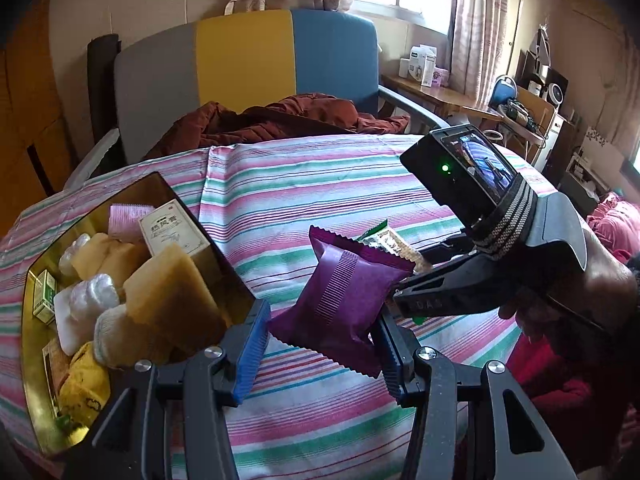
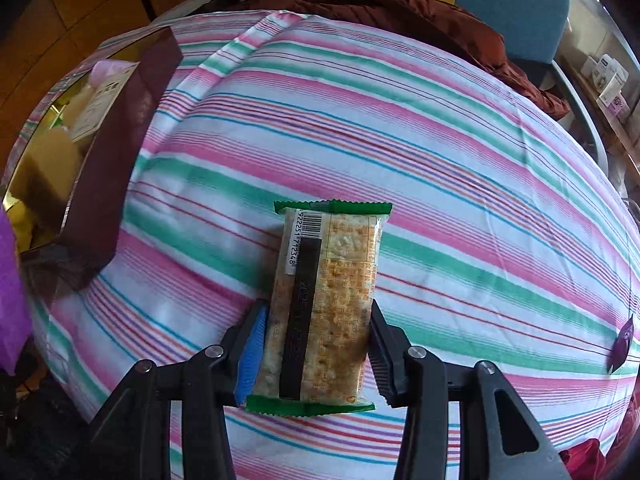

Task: Organize objects
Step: 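Carry cracker packet and purple wrapper over the gold tray and release both inside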

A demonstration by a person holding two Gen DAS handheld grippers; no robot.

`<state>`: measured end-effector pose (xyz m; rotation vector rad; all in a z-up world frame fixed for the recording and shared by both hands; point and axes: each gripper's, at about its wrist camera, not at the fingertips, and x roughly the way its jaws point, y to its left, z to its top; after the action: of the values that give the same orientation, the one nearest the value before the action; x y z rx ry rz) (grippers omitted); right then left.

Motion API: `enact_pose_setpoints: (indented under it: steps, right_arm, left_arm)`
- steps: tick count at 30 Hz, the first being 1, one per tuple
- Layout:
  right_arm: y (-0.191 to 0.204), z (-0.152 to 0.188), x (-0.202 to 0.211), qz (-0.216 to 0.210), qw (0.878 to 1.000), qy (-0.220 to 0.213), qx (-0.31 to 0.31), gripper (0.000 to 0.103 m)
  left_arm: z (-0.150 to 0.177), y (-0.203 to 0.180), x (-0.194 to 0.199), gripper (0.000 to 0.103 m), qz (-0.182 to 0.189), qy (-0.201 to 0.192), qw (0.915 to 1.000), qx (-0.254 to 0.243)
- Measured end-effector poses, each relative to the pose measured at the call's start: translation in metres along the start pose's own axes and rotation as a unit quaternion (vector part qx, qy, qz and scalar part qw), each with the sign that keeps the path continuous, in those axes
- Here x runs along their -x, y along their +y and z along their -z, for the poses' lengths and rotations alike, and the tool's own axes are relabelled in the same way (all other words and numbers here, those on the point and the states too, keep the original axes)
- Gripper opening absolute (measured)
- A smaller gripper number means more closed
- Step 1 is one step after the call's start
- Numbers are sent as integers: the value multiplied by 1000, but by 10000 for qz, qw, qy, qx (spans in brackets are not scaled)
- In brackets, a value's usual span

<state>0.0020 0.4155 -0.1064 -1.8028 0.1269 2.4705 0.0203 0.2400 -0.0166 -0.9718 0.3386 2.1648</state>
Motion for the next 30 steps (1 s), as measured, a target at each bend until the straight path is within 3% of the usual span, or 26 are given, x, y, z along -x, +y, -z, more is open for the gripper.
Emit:
enact_pose_setpoints:
  steps: [10, 20, 30]
  right_arm:
    - [20, 4, 13, -195, 9996, -204, -30, 46]
    - [56, 12, 54, -403, 9972, -623, 39, 46]
    - [109, -20, 107, -862, 9863, -1341, 418, 46]
  left_arm:
    - [10, 21, 15, 52, 16, -99, 9997, 219]
    - [22, 63, 45, 52, -68, -296, 9968, 739]
    - [40, 146, 78, 52, -797, -527, 9819, 1637]
